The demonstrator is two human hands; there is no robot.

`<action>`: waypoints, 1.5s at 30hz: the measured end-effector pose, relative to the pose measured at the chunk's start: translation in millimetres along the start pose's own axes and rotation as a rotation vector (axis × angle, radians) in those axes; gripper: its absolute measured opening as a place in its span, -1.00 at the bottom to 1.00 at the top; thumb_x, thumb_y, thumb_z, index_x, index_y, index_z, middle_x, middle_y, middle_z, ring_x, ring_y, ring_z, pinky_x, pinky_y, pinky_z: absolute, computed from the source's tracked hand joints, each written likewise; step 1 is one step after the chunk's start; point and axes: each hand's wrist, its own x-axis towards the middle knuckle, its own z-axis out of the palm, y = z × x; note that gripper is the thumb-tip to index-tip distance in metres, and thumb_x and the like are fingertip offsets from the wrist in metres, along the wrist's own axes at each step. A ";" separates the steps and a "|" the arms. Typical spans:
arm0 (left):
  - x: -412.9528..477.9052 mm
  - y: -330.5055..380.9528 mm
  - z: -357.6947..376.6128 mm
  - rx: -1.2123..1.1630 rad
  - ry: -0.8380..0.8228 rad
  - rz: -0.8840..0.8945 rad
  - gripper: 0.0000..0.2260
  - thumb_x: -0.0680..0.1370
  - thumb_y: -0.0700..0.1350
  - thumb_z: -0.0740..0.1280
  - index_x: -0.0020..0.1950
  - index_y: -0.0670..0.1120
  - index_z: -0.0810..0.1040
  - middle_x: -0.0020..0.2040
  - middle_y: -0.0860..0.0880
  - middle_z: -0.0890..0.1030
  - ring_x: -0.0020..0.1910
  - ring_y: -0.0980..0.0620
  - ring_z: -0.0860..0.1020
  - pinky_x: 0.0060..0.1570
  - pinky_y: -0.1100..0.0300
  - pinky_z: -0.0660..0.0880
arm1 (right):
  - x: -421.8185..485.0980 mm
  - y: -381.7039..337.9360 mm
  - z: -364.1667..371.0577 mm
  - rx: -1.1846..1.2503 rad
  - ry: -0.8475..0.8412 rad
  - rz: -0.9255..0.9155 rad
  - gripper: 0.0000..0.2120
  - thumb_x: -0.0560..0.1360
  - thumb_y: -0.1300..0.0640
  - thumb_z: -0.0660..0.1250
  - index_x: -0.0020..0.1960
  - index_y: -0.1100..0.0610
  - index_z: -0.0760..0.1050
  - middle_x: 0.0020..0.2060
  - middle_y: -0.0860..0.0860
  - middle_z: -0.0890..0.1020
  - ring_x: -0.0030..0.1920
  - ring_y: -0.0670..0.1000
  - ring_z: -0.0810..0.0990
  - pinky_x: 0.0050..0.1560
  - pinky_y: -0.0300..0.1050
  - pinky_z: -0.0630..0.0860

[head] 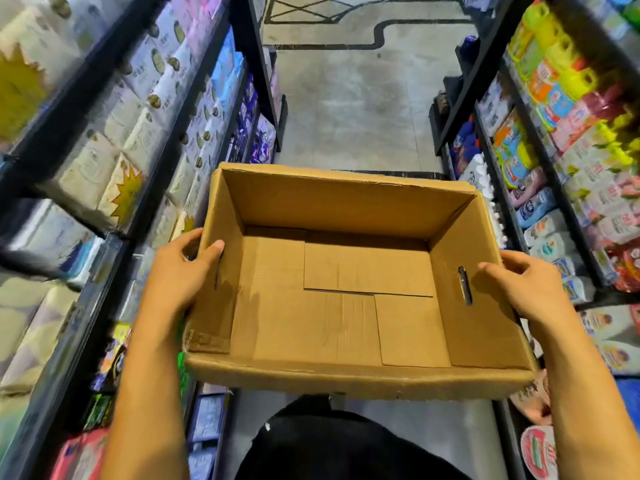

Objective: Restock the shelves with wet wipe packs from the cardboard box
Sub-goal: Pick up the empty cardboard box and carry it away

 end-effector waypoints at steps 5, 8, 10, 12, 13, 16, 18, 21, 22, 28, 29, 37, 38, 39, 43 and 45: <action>84.8 30.3 -4.7 -0.045 -0.059 0.011 -0.57 0.57 0.07 0.36 0.42 0.00 0.47 0.10 -0.01 0.54 -0.14 0.12 0.54 -0.16 0.17 0.46 | 56.4 -51.9 22.7 0.014 0.037 0.017 -0.62 0.51 0.01 0.47 0.29 0.10 0.62 0.00 0.14 0.71 -0.24 0.11 0.60 -0.34 -0.13 0.49; 138.8 48.1 -11.1 -0.118 -0.082 -0.024 -0.53 0.53 0.07 0.41 0.41 -0.01 0.48 0.16 0.01 0.55 0.17 -0.03 0.55 0.19 0.04 0.47 | 85.7 -80.1 39.0 0.023 0.066 0.013 -0.37 0.35 -0.20 0.50 0.34 0.07 0.59 0.11 0.11 0.71 -0.03 0.13 0.69 -0.08 -0.01 0.64; 171.0 60.4 -15.7 -0.146 -0.083 -0.033 -0.49 0.49 0.11 0.44 0.41 0.00 0.49 0.21 0.00 0.58 0.22 -0.03 0.55 0.29 -0.05 0.45 | 105.4 -102.9 48.5 0.038 0.088 0.014 -0.23 0.22 -0.29 0.47 0.34 0.06 0.59 0.11 0.07 0.71 0.07 0.14 0.70 0.14 0.18 0.65; 201.7 71.4 -14.9 -0.195 -0.075 -0.042 -0.50 0.50 0.08 0.44 0.41 -0.01 0.50 0.22 -0.04 0.60 0.21 -0.02 0.56 0.28 -0.02 0.46 | 130.7 -123.4 55.5 0.039 0.103 0.012 -0.19 0.17 -0.32 0.46 0.33 0.05 0.60 0.10 0.06 0.71 0.07 0.14 0.70 0.15 0.22 0.64; 216.4 76.8 -12.3 -0.216 -0.071 -0.049 -0.52 0.50 0.06 0.45 0.40 -0.02 0.50 0.21 -0.06 0.60 0.20 -0.02 0.57 0.26 0.00 0.47 | 143.1 -134.8 58.6 0.031 0.106 0.011 -0.19 0.17 -0.32 0.47 0.32 0.06 0.61 0.10 0.07 0.71 0.07 0.14 0.70 0.15 0.20 0.65; 259.5 97.2 -0.4 -0.262 -0.038 -0.065 -0.55 0.50 0.01 0.47 0.35 -0.05 0.54 0.18 -0.10 0.63 0.15 -0.04 0.60 0.21 0.00 0.52 | 185.1 -163.6 67.4 0.029 0.080 -0.005 -0.35 0.34 -0.16 0.55 0.33 0.12 0.60 0.12 0.11 0.70 0.10 0.13 0.68 0.05 0.00 0.59; 284.1 110.6 8.1 -0.287 -0.026 -0.072 -0.57 0.50 0.00 0.46 0.35 -0.06 0.54 0.14 -0.10 0.63 0.09 -0.03 0.61 0.15 0.03 0.53 | 214.2 -178.7 71.4 0.026 0.090 -0.016 -0.45 0.44 -0.06 0.54 0.35 0.16 0.59 0.14 0.13 0.69 0.12 0.13 0.65 0.01 -0.05 0.51; 333.7 132.1 25.7 -0.312 -0.027 -0.063 -0.63 0.52 -0.02 0.45 0.31 -0.06 0.57 0.01 -0.04 0.66 -0.14 0.11 0.66 0.02 0.07 0.58 | 267.5 -202.3 81.6 0.021 0.088 -0.020 -0.41 0.38 -0.12 0.56 0.33 0.11 0.61 0.13 0.09 0.69 0.11 0.11 0.65 0.14 0.06 0.58; 351.8 139.6 32.0 -0.320 -0.022 -0.054 -0.68 0.52 -0.03 0.45 0.26 -0.04 0.58 -0.05 0.00 0.67 -0.25 0.20 0.66 -0.06 0.12 0.59 | 286.9 -209.7 85.2 0.033 0.098 -0.011 -0.34 0.31 -0.15 0.57 0.33 0.11 0.61 0.11 0.08 0.70 0.12 0.12 0.67 0.19 0.14 0.60; 452.7 176.5 51.5 -0.300 -0.019 -0.067 -0.59 0.52 0.05 0.44 0.33 -0.04 0.55 -0.02 0.01 0.66 -0.09 0.14 0.63 0.08 0.08 0.58 | 396.6 -255.9 106.1 0.060 0.083 -0.008 -0.42 0.34 -0.04 0.60 0.31 0.12 0.62 0.03 0.04 0.72 0.11 0.13 0.69 0.22 0.21 0.61; 467.1 180.6 55.1 -0.302 -0.013 -0.067 -0.60 0.53 0.04 0.43 0.34 -0.04 0.55 -0.05 0.05 0.65 -0.11 0.16 0.62 0.02 0.12 0.58 | 411.9 -266.2 109.7 0.057 0.074 -0.013 -0.41 0.33 -0.08 0.60 0.30 0.10 0.63 0.04 0.03 0.72 0.11 0.12 0.69 0.21 0.20 0.61; 600.8 218.9 77.3 -0.301 0.008 -0.065 -0.70 0.53 0.01 0.42 0.23 -0.04 0.57 -0.15 0.04 0.64 -0.22 0.11 0.62 -0.26 0.23 0.52 | 530.1 -329.0 151.6 0.067 0.038 -0.026 -0.30 0.19 -0.26 0.56 0.27 0.01 0.63 0.01 -0.02 0.75 0.06 0.09 0.72 0.20 0.25 0.61; 620.1 222.7 78.3 -0.288 0.005 -0.065 -0.72 0.53 0.03 0.42 0.20 -0.02 0.57 -0.16 0.06 0.65 -0.21 0.09 0.63 -0.26 0.21 0.50 | 539.4 -340.8 160.0 0.066 0.034 -0.028 -0.29 0.20 -0.25 0.55 0.28 0.03 0.63 0.02 -0.01 0.75 0.07 0.09 0.72 0.20 0.24 0.61; 638.9 225.7 78.5 -0.267 -0.003 -0.061 -0.74 0.53 0.04 0.42 0.18 0.00 0.58 -0.17 0.07 0.66 -0.22 0.10 0.63 -0.28 0.22 0.49 | 548.0 -352.6 168.7 0.057 0.042 -0.027 -0.32 0.23 -0.23 0.55 0.28 0.04 0.63 0.03 0.01 0.75 0.07 0.09 0.71 0.21 0.23 0.61; 716.1 244.9 75.9 -0.196 -0.026 -0.007 -0.68 0.54 0.01 0.42 0.25 -0.08 0.58 -0.05 -0.09 0.67 -0.24 0.11 0.59 -0.29 0.23 0.46 | 583.7 -398.8 197.3 0.051 0.049 -0.038 -0.57 0.45 0.03 0.54 0.29 0.10 0.64 0.02 0.04 0.73 0.07 0.09 0.70 0.22 0.20 0.61; 751.5 257.5 74.1 -0.115 -0.050 0.027 -0.63 0.55 0.04 0.39 0.28 -0.11 0.56 -0.01 -0.10 0.64 -0.22 0.16 0.54 -0.28 0.28 0.41 | 602.9 -415.0 209.6 0.050 0.066 -0.042 -0.55 0.46 0.06 0.54 0.31 0.14 0.62 0.03 0.06 0.72 0.08 0.09 0.69 0.24 0.21 0.60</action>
